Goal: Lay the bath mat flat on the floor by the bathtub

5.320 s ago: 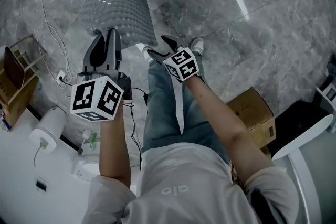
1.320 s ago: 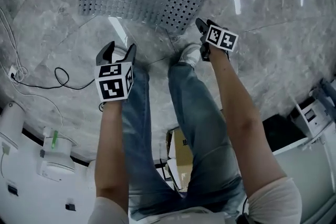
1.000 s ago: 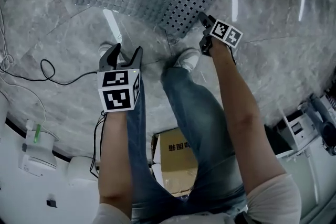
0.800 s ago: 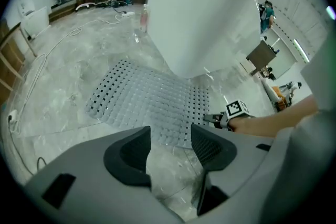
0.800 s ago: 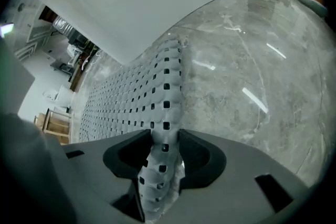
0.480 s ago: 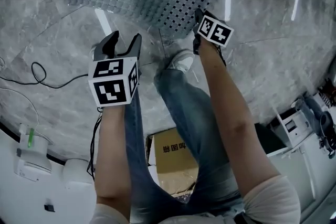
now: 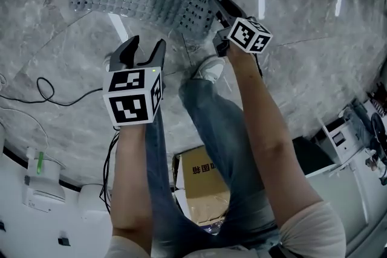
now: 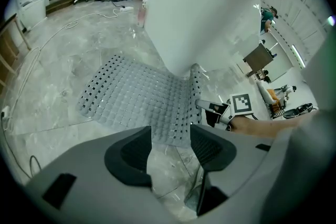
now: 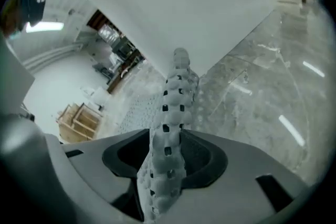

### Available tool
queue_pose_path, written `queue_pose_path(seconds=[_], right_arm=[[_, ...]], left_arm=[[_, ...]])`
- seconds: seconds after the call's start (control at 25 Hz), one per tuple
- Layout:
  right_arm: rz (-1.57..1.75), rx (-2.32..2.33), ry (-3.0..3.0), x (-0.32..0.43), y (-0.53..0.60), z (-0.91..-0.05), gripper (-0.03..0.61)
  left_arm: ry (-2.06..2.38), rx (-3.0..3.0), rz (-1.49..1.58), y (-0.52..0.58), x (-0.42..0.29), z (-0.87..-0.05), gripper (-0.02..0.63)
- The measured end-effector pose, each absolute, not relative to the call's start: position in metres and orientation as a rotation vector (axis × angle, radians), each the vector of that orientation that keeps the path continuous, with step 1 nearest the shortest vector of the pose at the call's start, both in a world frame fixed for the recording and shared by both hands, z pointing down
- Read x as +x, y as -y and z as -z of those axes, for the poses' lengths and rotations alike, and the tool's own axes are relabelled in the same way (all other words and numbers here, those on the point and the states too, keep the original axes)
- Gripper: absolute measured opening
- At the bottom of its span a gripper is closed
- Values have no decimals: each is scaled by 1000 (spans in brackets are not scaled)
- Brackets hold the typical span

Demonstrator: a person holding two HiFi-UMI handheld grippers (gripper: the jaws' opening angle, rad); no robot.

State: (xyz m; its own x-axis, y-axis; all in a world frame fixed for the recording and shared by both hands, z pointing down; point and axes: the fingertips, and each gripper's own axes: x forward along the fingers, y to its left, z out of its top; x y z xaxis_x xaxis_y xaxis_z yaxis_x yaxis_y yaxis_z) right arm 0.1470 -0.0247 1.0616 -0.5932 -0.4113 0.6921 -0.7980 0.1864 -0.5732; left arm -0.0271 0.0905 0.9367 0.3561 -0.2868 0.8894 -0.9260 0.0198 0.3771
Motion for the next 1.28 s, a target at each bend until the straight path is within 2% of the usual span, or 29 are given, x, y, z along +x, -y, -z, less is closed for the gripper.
queue_pose_path(seconds=[0.24,0.32,0.4,0.56,0.72,0.76,0.8,0.84,0.92,0.96,1.04,1.12,1.28], right_arm=[[-1803,1027,2258,142,25,-1037,195],[-1957,1045,2241,149,24,-1039,165],[-2073,1092,2171,156,19,-1048,98],[-1997,1182,2071,165,13,-1065,109],[-1947,1218,2043,162,14,-1075,152],[-1950,1224,2031,162,15,-1078,189],[-1964,1228,2021,161,15,-1081,301],[-1983,1225,2018,160,16,-1083,362],[-2014,1197,2031,153,16,-1083,367],[-2029,1171,2043,149,15,-1082,365],[-2048,1134,2048,146,12,-1078,282],[-2036,1177,2009,156,8,-1078,230],[-1878,1273,1958,196,2,-1082,204]], left_arm=[[1157,1501,-721,-89,-32,-936,243],[1159,1500,-720,-89,-33,-936,242],[1160,1501,-718,-89,-33,-935,239],[1163,1501,-714,-87,-33,-934,235],[1166,1505,-714,-83,-33,-933,232],[1167,1505,-714,-83,-33,-933,230],[1168,1505,-715,-83,-33,-933,230],[1168,1505,-716,-83,-32,-933,230],[1167,1506,-716,-82,-33,-934,230],[1167,1506,-715,-81,-33,-933,230],[1172,1503,-713,-80,-34,-933,230],[1175,1500,-710,-80,-34,-932,230],[1162,1511,-711,-78,-26,-932,230]])
